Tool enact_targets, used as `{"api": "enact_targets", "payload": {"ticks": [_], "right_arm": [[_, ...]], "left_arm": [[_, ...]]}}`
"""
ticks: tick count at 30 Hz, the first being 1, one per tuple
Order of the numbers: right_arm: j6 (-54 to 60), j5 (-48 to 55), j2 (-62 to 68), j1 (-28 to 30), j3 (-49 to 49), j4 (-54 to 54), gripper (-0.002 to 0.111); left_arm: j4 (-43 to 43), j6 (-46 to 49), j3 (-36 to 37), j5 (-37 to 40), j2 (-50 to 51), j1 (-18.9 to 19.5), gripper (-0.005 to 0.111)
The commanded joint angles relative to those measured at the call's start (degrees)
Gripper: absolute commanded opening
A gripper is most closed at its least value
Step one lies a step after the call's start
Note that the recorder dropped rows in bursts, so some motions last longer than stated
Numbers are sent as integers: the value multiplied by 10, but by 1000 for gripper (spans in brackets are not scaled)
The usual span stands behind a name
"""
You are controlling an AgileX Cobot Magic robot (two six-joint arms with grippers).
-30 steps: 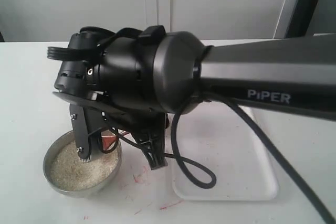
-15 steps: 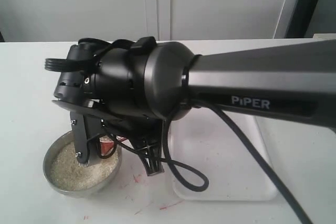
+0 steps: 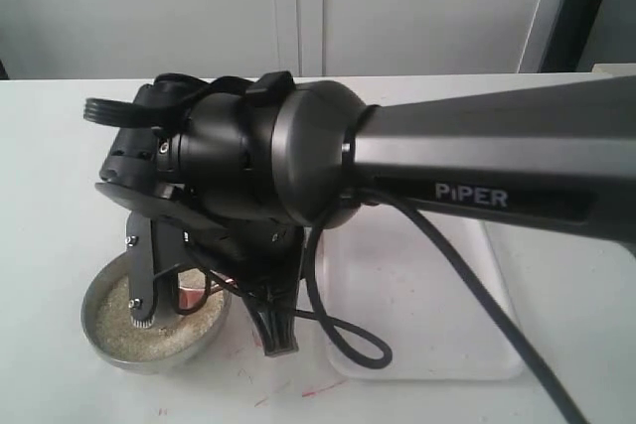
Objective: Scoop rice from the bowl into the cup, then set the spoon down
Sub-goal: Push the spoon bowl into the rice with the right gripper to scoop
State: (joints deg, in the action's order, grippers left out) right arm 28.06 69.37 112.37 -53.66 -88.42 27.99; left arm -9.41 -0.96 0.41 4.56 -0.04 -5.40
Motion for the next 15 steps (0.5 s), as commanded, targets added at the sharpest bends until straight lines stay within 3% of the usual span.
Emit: {"api": "enact_targets", "payload": {"ticks": [1, 15], "right_arm": [[-22, -12, -2, 0, -3, -22, 0], [-79, -14, -2, 4, -2, -34, 0]], "left_arm": [[-4, -1, -4, -2, 0, 1, 14], [-4, -1, -4, -2, 0, 1, 14]]}}
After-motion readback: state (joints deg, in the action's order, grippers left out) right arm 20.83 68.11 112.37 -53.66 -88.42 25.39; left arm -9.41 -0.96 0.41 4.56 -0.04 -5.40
